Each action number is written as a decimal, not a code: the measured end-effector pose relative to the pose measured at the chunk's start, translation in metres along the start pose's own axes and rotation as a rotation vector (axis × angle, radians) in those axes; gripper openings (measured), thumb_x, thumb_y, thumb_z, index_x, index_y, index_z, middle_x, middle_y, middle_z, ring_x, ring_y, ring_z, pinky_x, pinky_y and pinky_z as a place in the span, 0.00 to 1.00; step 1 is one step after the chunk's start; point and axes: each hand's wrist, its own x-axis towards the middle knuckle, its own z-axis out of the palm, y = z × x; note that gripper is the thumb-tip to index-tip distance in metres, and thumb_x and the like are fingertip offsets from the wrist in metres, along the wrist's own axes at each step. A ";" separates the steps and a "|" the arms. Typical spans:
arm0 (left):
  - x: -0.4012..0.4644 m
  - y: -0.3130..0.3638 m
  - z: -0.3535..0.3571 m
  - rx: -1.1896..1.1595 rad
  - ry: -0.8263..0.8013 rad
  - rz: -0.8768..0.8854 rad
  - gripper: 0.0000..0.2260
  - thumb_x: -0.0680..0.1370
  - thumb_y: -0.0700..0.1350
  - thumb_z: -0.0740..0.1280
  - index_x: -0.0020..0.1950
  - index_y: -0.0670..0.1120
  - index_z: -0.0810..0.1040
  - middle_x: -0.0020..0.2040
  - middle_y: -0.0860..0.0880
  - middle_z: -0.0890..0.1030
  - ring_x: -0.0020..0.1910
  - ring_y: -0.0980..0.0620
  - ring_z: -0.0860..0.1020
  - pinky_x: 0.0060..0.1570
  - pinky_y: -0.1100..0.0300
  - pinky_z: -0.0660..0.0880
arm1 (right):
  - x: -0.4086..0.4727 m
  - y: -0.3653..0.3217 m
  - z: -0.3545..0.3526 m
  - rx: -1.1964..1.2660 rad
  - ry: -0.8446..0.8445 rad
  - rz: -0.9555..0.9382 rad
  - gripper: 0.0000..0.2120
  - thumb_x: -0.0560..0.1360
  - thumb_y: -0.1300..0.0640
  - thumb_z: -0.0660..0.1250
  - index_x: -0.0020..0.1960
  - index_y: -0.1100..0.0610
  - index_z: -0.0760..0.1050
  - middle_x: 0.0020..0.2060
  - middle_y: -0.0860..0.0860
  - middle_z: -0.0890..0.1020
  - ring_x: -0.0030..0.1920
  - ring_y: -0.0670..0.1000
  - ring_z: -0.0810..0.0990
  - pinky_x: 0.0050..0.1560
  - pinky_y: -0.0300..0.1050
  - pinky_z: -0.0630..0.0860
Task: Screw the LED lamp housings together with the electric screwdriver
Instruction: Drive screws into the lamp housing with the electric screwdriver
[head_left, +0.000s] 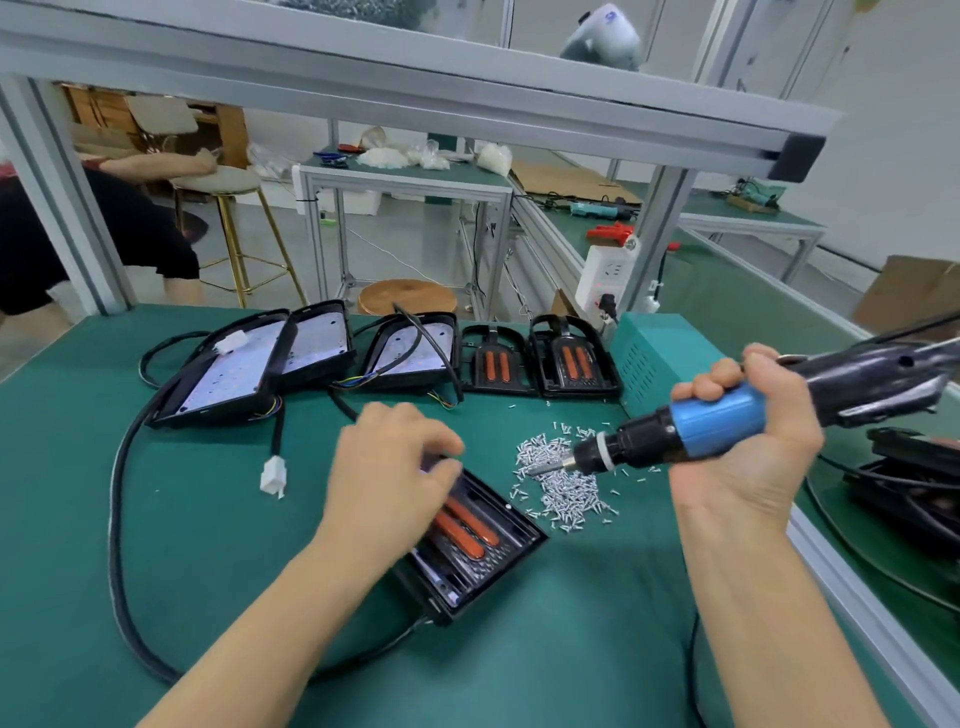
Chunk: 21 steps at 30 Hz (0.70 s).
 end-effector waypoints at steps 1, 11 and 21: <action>0.005 0.009 0.004 0.010 -0.078 0.047 0.05 0.72 0.45 0.70 0.47 0.53 0.83 0.46 0.53 0.80 0.52 0.47 0.72 0.55 0.51 0.69 | -0.001 -0.003 -0.001 -0.003 0.001 -0.001 0.04 0.69 0.60 0.63 0.43 0.53 0.70 0.28 0.47 0.73 0.27 0.44 0.71 0.34 0.36 0.72; 0.061 0.050 0.072 0.439 -0.453 0.183 0.08 0.75 0.38 0.65 0.45 0.49 0.82 0.48 0.48 0.84 0.52 0.46 0.78 0.67 0.49 0.61 | -0.007 -0.021 -0.014 -0.071 0.041 -0.030 0.08 0.65 0.61 0.64 0.43 0.54 0.70 0.27 0.48 0.72 0.27 0.46 0.71 0.34 0.39 0.71; 0.054 0.055 0.088 0.614 -0.481 0.203 0.14 0.72 0.34 0.62 0.31 0.48 0.63 0.37 0.48 0.77 0.45 0.43 0.77 0.53 0.54 0.63 | -0.005 -0.032 -0.024 -0.075 0.039 -0.049 0.07 0.66 0.62 0.64 0.42 0.55 0.71 0.27 0.49 0.72 0.26 0.47 0.70 0.33 0.38 0.72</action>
